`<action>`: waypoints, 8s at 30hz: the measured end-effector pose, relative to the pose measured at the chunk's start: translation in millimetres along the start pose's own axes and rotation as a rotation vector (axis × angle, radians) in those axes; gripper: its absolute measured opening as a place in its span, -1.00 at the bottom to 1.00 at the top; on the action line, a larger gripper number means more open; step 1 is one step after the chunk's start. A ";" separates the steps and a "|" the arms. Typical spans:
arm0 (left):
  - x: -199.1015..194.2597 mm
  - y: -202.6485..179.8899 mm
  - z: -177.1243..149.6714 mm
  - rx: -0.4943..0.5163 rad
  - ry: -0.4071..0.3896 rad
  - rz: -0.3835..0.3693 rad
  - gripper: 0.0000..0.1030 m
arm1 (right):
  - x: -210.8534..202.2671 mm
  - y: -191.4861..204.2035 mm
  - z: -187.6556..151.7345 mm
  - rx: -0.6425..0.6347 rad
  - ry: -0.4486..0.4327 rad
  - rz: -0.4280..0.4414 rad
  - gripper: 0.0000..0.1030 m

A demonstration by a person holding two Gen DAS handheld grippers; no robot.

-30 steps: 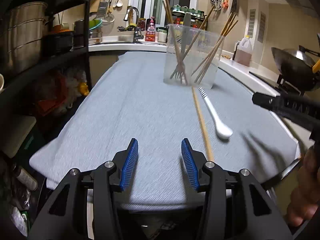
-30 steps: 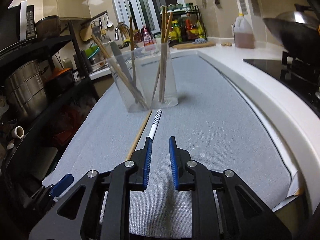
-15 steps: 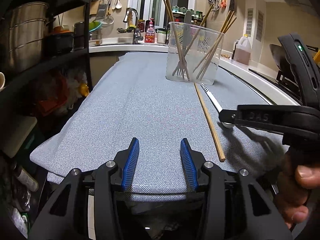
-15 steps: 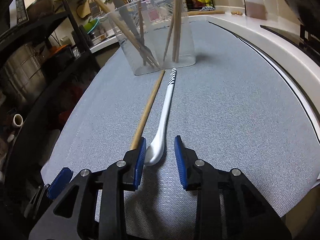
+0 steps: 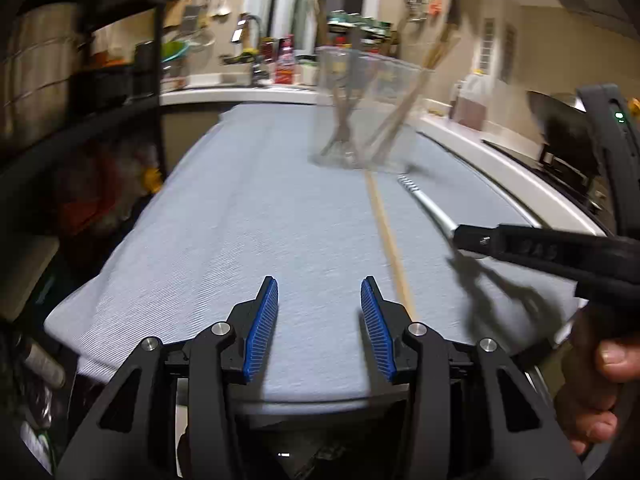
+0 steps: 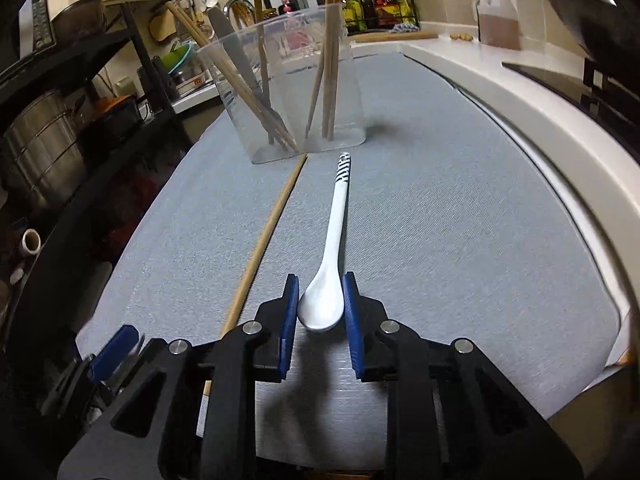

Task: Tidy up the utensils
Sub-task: 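Lower the left tool onto the last chopstick while the right tool lowers around the white spoon, then close the left gripper on the chopstick while the right gripper closes on the white spoon, then lift the left-held chopstick over the container while the right tool carries the spoon there, then open the right gripper over the container dropping the spoon while the left tool holds its chopstick above, then open the left gripper over the container, releasing the chopstick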

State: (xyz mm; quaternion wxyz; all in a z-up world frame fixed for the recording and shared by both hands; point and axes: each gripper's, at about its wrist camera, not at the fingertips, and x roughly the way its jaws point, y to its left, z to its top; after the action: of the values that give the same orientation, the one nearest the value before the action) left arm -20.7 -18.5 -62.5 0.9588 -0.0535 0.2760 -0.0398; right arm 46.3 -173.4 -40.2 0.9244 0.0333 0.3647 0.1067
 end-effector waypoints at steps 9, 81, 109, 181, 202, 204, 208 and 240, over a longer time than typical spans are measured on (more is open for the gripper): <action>21.5 -41.8 -3.6 0.127 0.046 -0.018 -0.29 | -1.1 -28.5 -1.8 -0.017 0.015 -0.019 -0.56; 5.9 -15.6 -10.7 0.087 -0.026 0.072 -0.87 | -16.9 -14.5 -33.5 -0.003 -0.060 -0.145 -0.72; -16.9 -11.9 7.4 0.092 -0.081 0.086 -0.88 | -45.2 3.0 -21.9 -0.121 -0.142 -0.195 -0.78; -65.9 -9.7 373.7 0.077 -0.137 -0.072 -0.89 | -144.1 45.3 257.4 -0.313 -0.372 -0.104 -0.77; 81.4 -16.0 328.2 0.094 0.056 -0.059 -0.87 | -11.7 38.3 263.4 -0.339 -0.209 -0.107 -0.74; 78.3 -15.9 325.7 0.093 0.056 -0.061 -0.84 | -13.6 36.0 262.9 -0.326 -0.212 -0.107 -0.73; 62.1 -18.8 325.4 0.089 0.030 -0.059 -0.60 | -25.5 35.9 259.5 -0.320 -0.236 -0.117 -0.24; -23.2 -0.6 151.5 0.022 -0.135 0.090 0.86 | -107.9 14.8 99.6 -0.148 -0.436 -0.191 0.90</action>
State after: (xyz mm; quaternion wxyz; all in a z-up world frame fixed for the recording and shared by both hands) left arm 40.5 -4.4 77.3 0.9766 -0.0331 0.2124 0.0040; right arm 34.8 -181.3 106.7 0.9870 -0.0469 0.1494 0.0356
